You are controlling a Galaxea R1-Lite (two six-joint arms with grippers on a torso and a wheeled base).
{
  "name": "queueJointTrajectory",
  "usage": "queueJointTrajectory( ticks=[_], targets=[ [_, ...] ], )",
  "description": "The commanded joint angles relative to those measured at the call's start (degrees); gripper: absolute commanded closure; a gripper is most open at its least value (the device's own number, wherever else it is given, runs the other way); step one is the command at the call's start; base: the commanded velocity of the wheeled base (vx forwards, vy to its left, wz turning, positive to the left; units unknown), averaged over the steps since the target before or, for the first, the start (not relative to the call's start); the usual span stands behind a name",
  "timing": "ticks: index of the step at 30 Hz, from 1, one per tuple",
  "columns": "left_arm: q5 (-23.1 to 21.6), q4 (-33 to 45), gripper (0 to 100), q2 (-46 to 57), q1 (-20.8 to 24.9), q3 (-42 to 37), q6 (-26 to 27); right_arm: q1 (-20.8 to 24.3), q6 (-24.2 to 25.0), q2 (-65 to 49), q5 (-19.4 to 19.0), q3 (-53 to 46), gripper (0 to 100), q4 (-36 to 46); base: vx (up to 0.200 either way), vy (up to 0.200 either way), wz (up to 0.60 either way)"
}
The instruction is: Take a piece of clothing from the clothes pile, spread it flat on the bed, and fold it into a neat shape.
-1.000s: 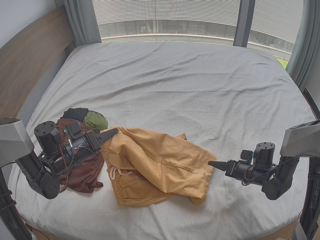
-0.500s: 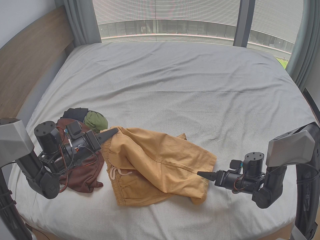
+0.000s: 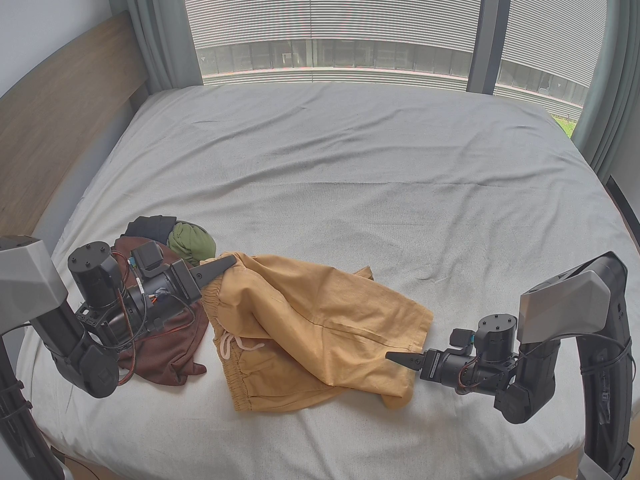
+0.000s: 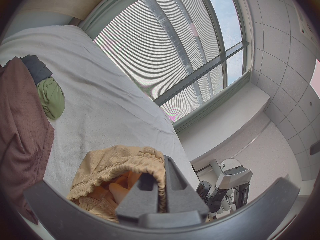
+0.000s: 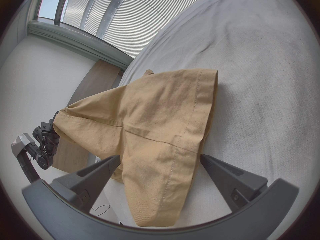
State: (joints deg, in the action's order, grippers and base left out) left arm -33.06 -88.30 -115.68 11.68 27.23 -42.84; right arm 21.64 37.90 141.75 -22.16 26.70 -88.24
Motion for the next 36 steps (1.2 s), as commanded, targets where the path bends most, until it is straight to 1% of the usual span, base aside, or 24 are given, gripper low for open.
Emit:
queueJointTrajectory(
  ticks=[1, 10, 24, 25, 27, 36],
  targets=[
    [-0.07, -0.03, 100, 0.01, 0.01, -0.08, -0.05, 0.16, 0.16, -2.09, 0.01, -0.15, 0, -0.01, 0.0, 0.0, 0.0],
    [0.01, -0.03, 100, -0.16, 0.1, -0.08, 0.04, 0.07, 0.24, -6.84, 0.01, -1.3, 0, -0.01, 0.0, 0.0, 0.0],
    [0.01, -0.03, 100, -0.16, 0.1, -0.16, 0.04, 0.51, 1.21, -4.03, -0.51, 0.64, 0, -0.01, 0.0, 0.0, 0.0],
    [-0.07, -0.03, 100, -0.16, 0.1, -0.16, 0.04, 1.21, 2.97, -3.76, -0.51, 1.16, 0, -0.09, 0.0, 0.0, 0.0],
    [-0.07, -0.03, 100, -0.16, 0.1, -0.16, 0.04, 2.0, 3.85, -3.59, -0.43, 1.69, 0, -0.09, 0.0, 0.0, 0.0],
    [-0.07, -0.03, 100, -0.16, 0.1, -0.16, 0.04, 3.5, 4.55, -2.09, -0.07, 4.15, 0, -0.27, 0.0, 0.0, 0.0]
  ],
)
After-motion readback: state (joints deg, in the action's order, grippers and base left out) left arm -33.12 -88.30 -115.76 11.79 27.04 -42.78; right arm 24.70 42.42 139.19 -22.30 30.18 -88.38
